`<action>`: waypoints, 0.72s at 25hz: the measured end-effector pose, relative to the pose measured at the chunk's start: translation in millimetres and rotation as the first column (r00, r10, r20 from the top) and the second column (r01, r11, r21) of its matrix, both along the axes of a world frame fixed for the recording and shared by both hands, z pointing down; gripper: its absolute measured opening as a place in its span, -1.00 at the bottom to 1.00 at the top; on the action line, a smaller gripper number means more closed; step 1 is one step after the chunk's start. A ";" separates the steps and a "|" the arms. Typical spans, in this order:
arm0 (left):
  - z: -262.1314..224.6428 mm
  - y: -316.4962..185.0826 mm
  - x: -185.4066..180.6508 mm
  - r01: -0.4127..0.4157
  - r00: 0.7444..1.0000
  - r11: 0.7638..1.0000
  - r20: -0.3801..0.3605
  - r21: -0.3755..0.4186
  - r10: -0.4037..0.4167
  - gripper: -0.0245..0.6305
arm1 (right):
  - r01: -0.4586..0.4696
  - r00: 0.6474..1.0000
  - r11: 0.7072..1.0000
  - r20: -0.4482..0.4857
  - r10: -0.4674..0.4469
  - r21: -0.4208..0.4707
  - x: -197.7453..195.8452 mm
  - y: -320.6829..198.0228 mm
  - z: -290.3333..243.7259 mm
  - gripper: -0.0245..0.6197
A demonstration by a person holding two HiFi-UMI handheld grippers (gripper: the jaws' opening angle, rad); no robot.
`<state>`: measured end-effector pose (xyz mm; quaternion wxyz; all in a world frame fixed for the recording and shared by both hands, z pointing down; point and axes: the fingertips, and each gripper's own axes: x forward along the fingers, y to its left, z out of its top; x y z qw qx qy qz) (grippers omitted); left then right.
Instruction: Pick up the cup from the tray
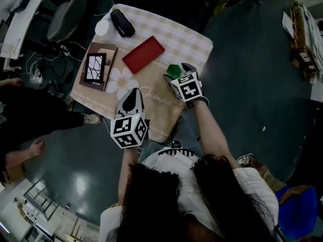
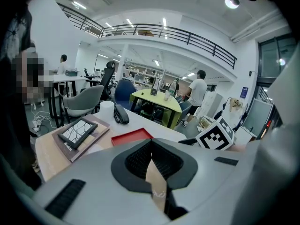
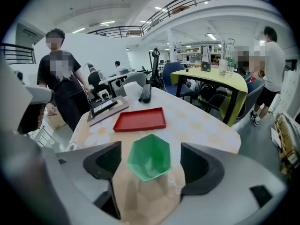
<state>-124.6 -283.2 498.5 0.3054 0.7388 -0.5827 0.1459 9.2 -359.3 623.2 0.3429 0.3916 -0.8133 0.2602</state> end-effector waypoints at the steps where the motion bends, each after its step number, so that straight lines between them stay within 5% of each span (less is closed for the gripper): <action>1: -0.6 0.3 1.2 -0.003 1.000 1.000 0.000 0.002 0.003 -0.91 | 0.003 1.000 1.000 0.005 -0.003 0.008 0.3 0.5 -4.6 0.25; 12: -12.7 6.7 16.0 -0.030 0.999 0.999 -0.030 0.044 0.031 -0.91 | -0.020 0.986 0.993 0.169 -0.001 0.117 6.8 28.2 -89.7 0.20; 18: -21.5 9.1 29.9 -0.056 0.996 0.996 -0.062 0.073 0.060 -0.91 | -0.117 0.975 0.973 0.208 0.074 0.201 18.8 36.9 -132.1 -0.36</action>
